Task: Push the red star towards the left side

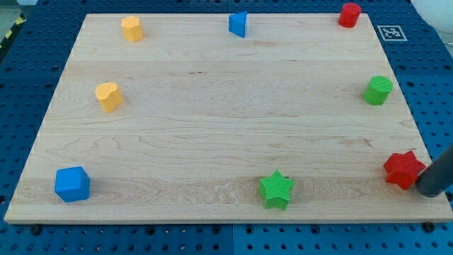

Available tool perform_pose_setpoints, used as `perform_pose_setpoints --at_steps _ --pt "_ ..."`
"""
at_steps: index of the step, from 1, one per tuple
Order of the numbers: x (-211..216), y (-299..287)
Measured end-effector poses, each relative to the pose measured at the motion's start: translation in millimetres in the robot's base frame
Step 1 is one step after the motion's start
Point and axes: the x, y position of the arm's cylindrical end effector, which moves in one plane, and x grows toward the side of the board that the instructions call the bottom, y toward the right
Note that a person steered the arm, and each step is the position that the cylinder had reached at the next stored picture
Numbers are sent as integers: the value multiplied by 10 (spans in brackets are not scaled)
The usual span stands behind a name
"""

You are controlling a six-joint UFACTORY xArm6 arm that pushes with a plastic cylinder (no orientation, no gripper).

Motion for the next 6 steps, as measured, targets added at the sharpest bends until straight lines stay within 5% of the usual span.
perform_pose_setpoints --at_steps 3,6 --pt "-379 -66" --pt "-119 -304"
